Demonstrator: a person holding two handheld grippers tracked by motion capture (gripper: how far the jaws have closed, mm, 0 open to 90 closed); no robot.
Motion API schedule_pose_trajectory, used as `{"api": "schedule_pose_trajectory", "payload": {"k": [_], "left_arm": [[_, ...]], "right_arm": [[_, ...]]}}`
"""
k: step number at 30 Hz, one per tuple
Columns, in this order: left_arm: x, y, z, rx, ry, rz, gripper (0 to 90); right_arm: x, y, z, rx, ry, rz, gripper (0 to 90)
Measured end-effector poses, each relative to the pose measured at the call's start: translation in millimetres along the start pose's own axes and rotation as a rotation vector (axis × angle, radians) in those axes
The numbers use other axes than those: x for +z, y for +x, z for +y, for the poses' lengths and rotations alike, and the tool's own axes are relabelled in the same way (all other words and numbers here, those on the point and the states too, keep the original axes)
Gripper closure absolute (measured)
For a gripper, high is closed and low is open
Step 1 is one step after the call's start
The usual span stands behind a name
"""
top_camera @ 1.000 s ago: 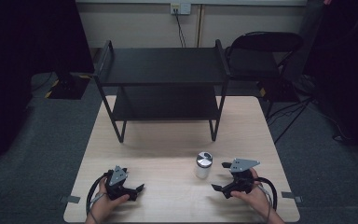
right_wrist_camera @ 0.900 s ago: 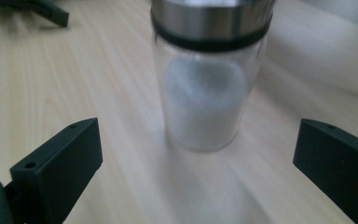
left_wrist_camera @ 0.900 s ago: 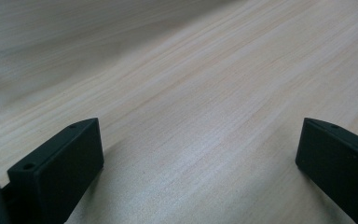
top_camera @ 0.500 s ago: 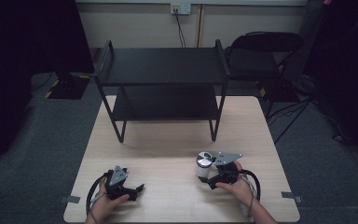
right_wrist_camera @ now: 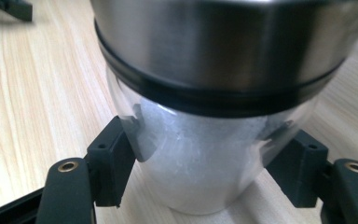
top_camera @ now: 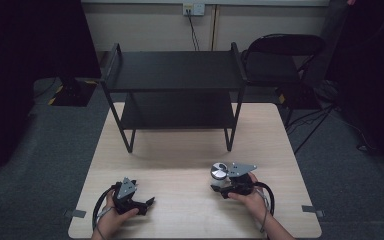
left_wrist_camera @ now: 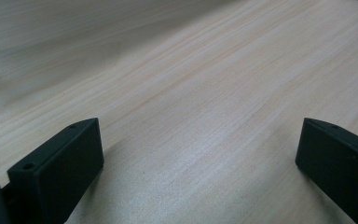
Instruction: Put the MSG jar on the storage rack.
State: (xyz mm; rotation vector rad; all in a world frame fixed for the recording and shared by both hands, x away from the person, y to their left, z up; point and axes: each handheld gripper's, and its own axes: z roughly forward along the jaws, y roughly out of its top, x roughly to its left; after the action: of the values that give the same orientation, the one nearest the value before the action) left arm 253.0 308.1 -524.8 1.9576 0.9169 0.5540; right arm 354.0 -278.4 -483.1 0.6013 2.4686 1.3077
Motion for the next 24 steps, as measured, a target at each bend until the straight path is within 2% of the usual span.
{"api": "schedule_pose_trajectory", "payload": {"k": [3,6,13,17,20,21,23,24], "left_arm": [[0.1,-0.2,-0.3,-0.002,-0.002,0.0,0.0],[0.1,-0.2,-0.2,-0.002,-0.001,0.0,0.0],[0.1,-0.2,-0.3,-0.002,-0.002,0.0,0.0],[0.1,-0.2,-0.2,-0.001,-0.001,0.0,0.0],[0.1,-0.2,-0.2,-0.001,-0.001,0.0,0.0],[0.1,-0.2,-0.2,-0.001,-0.001,0.0,0.0],[0.1,-0.2,-0.1,-0.001,-0.001,0.0,0.0],[0.1,-0.2,-0.1,-0.001,-0.001,0.0,0.0]], "right_arm": [[-3.5,-1.7,-1.2,0.045,-0.031,0.006,31.0],[-9.8,-0.8,9.0,0.031,-0.028,-0.006,31.1],[-24.4,-6.1,42.6,0.015,-0.017,-0.007,31.0],[-30.5,-9.0,64.2,0.009,-0.03,0.002,31.0],[-33.2,-10.9,83.5,0.008,-0.035,0.012,31.0],[-33.2,-10.9,83.5,0.008,-0.035,0.012,31.0],[-33.2,-13.5,103.7,0.011,-0.036,0.02,31.0],[-33.2,-13.5,103.7,0.011,-0.036,0.02,31.0]]}}
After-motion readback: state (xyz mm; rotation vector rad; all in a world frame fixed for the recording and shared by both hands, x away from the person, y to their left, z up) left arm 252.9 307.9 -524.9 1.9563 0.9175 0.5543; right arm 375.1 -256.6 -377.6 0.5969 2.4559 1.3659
